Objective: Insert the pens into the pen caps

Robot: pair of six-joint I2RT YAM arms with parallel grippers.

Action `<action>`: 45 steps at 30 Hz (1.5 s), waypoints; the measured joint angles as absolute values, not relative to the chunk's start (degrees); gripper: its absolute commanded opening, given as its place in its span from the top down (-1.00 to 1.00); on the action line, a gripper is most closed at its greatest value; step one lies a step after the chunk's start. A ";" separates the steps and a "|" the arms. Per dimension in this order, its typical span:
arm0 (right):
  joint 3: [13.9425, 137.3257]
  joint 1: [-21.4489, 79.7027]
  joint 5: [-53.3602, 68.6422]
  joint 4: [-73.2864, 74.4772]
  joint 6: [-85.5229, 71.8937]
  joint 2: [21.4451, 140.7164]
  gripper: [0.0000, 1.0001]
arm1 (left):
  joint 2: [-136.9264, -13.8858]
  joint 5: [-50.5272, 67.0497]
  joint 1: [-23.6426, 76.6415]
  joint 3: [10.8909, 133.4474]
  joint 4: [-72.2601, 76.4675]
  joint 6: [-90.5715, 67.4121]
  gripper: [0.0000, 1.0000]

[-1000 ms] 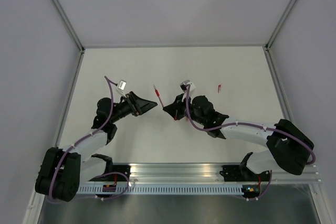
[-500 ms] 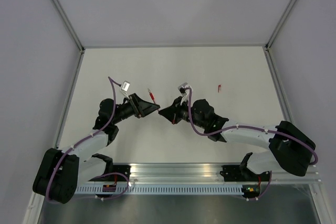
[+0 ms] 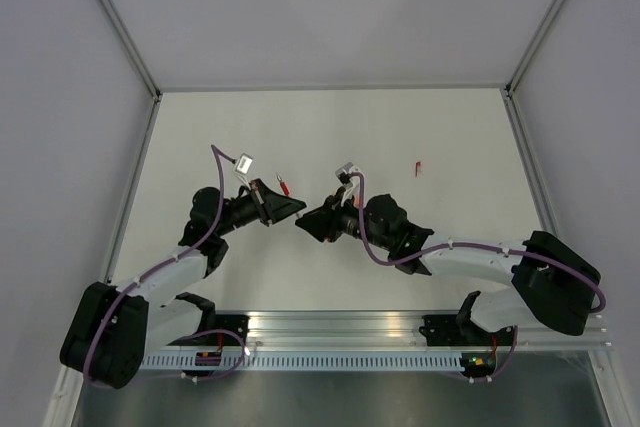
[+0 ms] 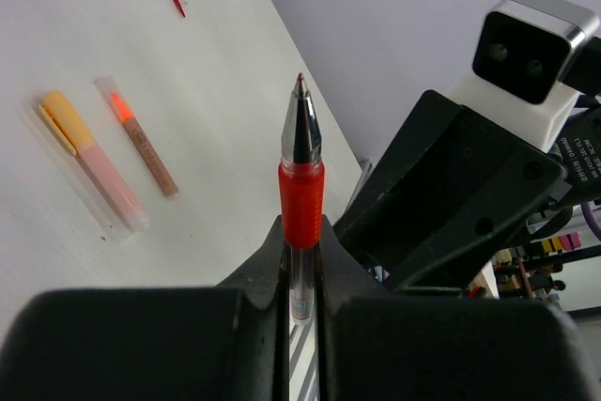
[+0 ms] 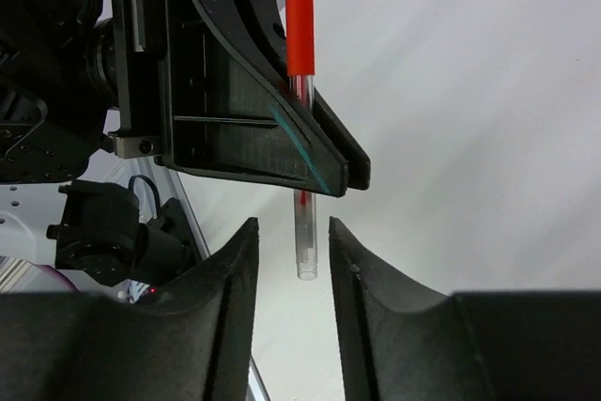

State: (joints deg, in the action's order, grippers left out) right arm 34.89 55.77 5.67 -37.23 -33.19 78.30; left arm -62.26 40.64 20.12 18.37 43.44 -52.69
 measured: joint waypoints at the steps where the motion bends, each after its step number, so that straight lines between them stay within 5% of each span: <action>1: 34.92 55.79 6.02 -37.26 -32.99 78.30 0.07 | -62.22 40.64 20.12 18.44 43.05 -52.53 0.95; 8: 35.31 55.79 6.52 -30.39 -27.94 71.72 -0.08 | -61.84 42.54 20.21 22.24 36.99 -48.90 0.95; 25: 34.98 56.03 -2.94 -28.03 -22.41 62.63 0.08 | -64.53 44.16 34.59 31.14 23.66 -34.48 0.95; 28: 34.85 56.05 -4.43 -27.94 -22.13 62.63 0.31 | -64.60 44.29 35.75 31.40 22.96 -33.67 0.95; 34: 34.50 56.21 -5.28 -28.18 -22.22 62.63 0.40 | -64.58 44.45 36.53 31.57 22.37 -33.08 0.95; 39: 34.50 56.55 -5.19 -28.58 -22.85 62.72 1.00 | -64.62 44.07 36.73 31.57 22.37 -32.67 0.94; 43: 34.50 56.53 -5.34 -28.73 -23.57 62.72 1.00 | -64.66 43.79 36.82 31.73 22.37 -31.75 0.31; 45: 34.39 56.51 -5.91 -28.69 -23.51 62.67 1.00 | -64.77 43.88 36.95 31.97 22.31 -31.64 0.22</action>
State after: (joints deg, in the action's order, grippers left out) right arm 34.39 56.51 -5.91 -28.69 -23.51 62.67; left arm -64.77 43.88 36.95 31.97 22.31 -31.64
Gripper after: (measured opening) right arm 0.027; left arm 0.335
